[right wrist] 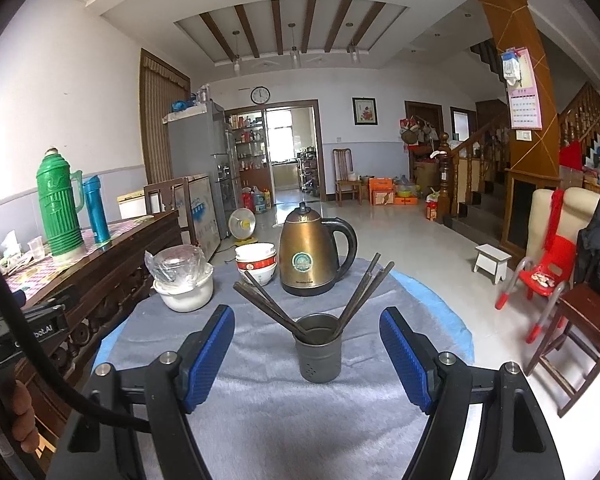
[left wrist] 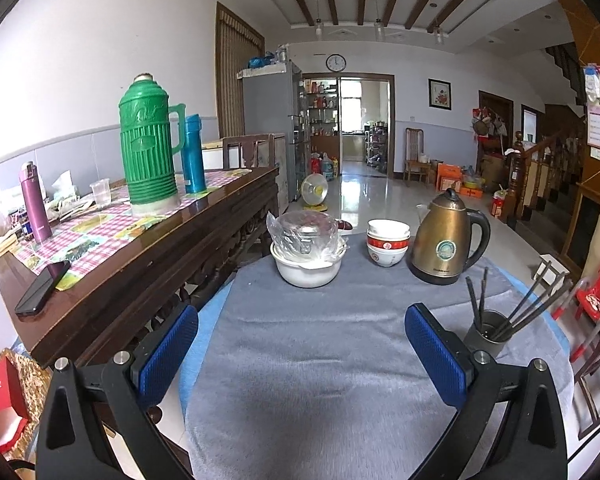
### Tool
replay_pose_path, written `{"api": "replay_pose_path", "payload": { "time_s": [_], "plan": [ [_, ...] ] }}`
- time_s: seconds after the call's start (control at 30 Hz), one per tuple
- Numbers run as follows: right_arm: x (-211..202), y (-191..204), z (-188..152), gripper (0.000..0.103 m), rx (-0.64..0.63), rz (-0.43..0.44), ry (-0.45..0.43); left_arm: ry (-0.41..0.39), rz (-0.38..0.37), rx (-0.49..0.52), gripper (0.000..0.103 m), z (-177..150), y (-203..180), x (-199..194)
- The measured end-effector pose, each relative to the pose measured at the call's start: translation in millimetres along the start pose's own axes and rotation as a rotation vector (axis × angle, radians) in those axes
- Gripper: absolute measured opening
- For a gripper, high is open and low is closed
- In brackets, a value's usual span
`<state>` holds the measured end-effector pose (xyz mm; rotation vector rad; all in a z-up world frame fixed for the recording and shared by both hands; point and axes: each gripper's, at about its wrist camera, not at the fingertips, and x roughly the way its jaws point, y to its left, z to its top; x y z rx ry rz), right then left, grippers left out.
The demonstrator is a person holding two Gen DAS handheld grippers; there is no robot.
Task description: Organize utensils
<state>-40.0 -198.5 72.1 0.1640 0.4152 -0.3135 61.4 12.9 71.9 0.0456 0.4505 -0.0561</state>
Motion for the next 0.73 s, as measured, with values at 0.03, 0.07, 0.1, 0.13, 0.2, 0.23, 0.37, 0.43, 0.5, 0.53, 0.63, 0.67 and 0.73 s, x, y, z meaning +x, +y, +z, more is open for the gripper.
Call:
{"api": "replay_pose_path", "payload": {
  "time_s": [0.03,0.07,0.1,0.13,0.2,0.23,0.37,0.43,0.5,0.53,0.63,0.67,0.73],
  "plan": [
    [1.7,0.3,-1.0,0.079,-0.003,-0.002,-0.001,0.002,0.004,-0.003,0.103,-0.3,-0.1,3.5],
    [2.1,0.4,-0.9,0.079,-0.006,-0.004,-0.001,0.003,0.007,-0.005,0.103,-0.4,-0.3,5.7],
    [5.8,0.8,-2.3,0.079,-0.011,-0.004,0.0,0.005,0.012,-0.004,0.103,-0.6,-0.8,8.0],
    [9.5,1.0,-3.5,0.079,-0.013,0.0,0.002,0.008,0.018,-0.003,0.103,-0.6,-1.6,10.8],
    [15.6,0.5,-4.8,0.079,-0.01,0.003,0.003,0.012,0.024,-0.004,0.103,-0.7,-2.4,14.8],
    [19.5,-0.7,-5.1,0.079,-0.006,0.008,0.006,0.013,0.029,-0.003,0.103,-0.7,-2.8,16.4],
    [32.6,-3.5,-5.1,0.079,0.011,0.024,0.02,0.02,0.054,0.006,0.103,-1.4,-6.1,23.3],
    [38.0,-4.4,-5.3,0.079,0.013,0.033,0.026,0.028,0.062,0.004,0.103,-1.5,-6.4,27.1],
    [41.4,-4.1,-6.4,0.079,0.011,0.039,0.029,0.03,0.064,0.003,0.103,-2.4,-7.0,31.2],
    [44.8,-4.8,-7.9,0.079,0.009,0.042,0.032,0.028,0.069,0.006,0.103,-3.6,-8.0,34.3],
    [56.5,-11.8,-15.0,0.079,0.009,0.037,0.056,0.049,0.053,-0.007,0.103,-11.8,-7.6,52.2],
    [62.1,-17.4,-19.9,0.079,0.014,0.026,0.069,0.061,0.045,-0.024,0.103,-16.7,-6.1,62.5],
    [78.0,-34.5,-33.6,0.079,0.027,-0.01,0.113,0.116,0.036,-0.052,0.103,-29.1,-3.5,88.9]
  ]
}}
